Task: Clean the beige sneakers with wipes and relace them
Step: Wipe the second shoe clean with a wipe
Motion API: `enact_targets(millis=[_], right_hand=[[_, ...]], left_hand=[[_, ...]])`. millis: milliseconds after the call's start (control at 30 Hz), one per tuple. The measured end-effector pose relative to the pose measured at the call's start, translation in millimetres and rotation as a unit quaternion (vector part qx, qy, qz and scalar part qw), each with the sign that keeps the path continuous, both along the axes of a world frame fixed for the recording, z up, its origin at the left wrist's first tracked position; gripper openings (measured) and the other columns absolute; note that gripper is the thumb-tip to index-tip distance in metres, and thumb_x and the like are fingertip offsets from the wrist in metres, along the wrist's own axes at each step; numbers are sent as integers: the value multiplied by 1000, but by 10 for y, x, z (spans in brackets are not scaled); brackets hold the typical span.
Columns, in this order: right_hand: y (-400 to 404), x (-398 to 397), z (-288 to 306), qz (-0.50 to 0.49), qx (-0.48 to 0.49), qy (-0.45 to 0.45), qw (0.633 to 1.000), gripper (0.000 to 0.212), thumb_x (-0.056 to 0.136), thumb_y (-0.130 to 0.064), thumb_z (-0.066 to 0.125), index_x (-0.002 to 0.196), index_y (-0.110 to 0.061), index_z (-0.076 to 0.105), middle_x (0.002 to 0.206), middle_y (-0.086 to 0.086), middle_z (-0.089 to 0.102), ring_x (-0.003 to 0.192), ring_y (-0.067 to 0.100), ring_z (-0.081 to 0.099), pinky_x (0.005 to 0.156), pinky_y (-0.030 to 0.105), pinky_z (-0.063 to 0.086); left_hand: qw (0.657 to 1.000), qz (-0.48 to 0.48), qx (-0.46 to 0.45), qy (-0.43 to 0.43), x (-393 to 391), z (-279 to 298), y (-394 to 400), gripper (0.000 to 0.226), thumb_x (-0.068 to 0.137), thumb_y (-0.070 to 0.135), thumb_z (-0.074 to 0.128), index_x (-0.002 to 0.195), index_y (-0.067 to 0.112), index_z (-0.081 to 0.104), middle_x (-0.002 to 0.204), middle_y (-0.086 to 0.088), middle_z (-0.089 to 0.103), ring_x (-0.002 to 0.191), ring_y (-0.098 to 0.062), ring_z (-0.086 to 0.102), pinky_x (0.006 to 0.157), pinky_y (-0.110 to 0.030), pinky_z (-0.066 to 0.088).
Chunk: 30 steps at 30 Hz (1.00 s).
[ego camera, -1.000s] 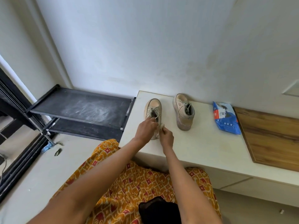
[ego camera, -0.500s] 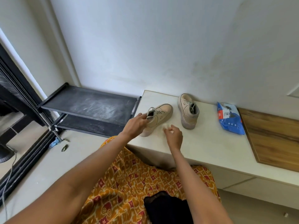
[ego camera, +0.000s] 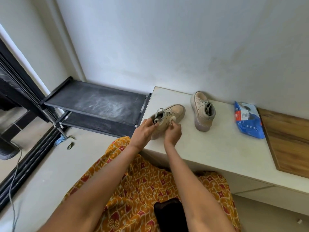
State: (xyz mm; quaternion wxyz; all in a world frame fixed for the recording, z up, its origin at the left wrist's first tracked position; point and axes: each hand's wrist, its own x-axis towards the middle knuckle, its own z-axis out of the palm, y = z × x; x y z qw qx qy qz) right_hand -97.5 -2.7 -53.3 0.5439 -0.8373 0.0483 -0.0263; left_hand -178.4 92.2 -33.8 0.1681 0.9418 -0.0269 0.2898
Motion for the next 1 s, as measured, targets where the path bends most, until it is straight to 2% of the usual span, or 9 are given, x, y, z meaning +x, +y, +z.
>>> enact_targets(millis=[167, 333, 400, 500, 667, 733, 833, 900, 1000], right_hand=[[94, -485, -120, 9, 75, -34, 997, 23, 93, -3, 53, 112, -1, 66, 105, 8, 63, 93, 11, 58, 73, -4, 36], [-71, -504, -154, 70, 57, -56, 994, 18, 90, -9, 60, 105, -5, 69, 98, 3, 65, 87, 8, 59, 73, 1, 41], [-180, -262, -147, 14, 59, -24, 998, 18, 94, -14, 56, 101, -4, 69, 97, 4, 64, 86, 12, 57, 69, 7, 41], [-258, 180, -132, -74, 100, 81, 989, 22, 94, -9, 47, 100, -5, 68, 101, 10, 67, 91, 24, 61, 78, 28, 46], [-89, 318, 2, -91, 177, 177, 964, 17, 93, -6, 52, 99, -5, 68, 86, 3, 62, 80, 18, 57, 73, 26, 46], [5, 161, -62, -82, 187, 188, 961, 20, 91, -4, 52, 87, -15, 68, 81, 2, 64, 75, 18, 59, 72, 28, 49], [78, -178, -203, -45, 151, 150, 976, 30, 89, -7, 51, 63, -17, 60, 67, 1, 64, 60, 12, 52, 61, 26, 44], [77, -367, -246, -36, 153, 122, 980, 34, 88, -10, 52, 55, -16, 56, 56, -1, 57, 53, 10, 45, 54, 24, 39], [22, -420, -192, -25, 165, 109, 980, 35, 88, -10, 51, 53, -17, 53, 54, -2, 53, 52, 12, 42, 52, 26, 36]], left_hand=[[1000, -7, -3, -4, 9, 6, 7, 54, 63, -5, 80, 107, 14, 55, 100, -3, 41, 74, -24, 56, 40, -26, 47], [998, -28, 47, 15, 19, -104, 119, 60, 66, -8, 75, 116, 12, 49, 108, -5, 39, 86, -25, 55, 49, -29, 55], [996, -13, 82, 16, 15, -168, 116, 63, 64, -11, 71, 121, 6, 48, 114, -10, 40, 97, -25, 50, 60, -30, 59], [994, 39, 97, 12, -1, -263, -37, 63, 64, -6, 68, 124, -2, 48, 110, -13, 42, 96, -23, 41, 68, -28, 56], [989, 110, 91, 36, 52, -227, -161, 52, 67, 5, 76, 116, 1, 60, 95, -14, 57, 86, -23, 46, 63, -27, 54], [987, 108, 111, 40, 33, -229, -148, 48, 73, 12, 71, 118, 1, 58, 94, -15, 58, 84, -25, 50, 64, -28, 54], [978, 105, 175, 40, -1, -266, -152, 46, 88, 23, 42, 125, -4, 52, 98, -17, 58, 93, -27, 43, 83, -35, 50], [971, 104, 202, 69, -12, -294, -178, 52, 91, 26, 34, 129, -8, 46, 106, -18, 58, 99, -30, 44, 95, -41, 43], [963, 100, 202, 150, -38, -362, -196, 62, 96, 33, 24, 140, -10, 23, 127, -21, 54, 119, -35, 46, 110, -46, 30]])
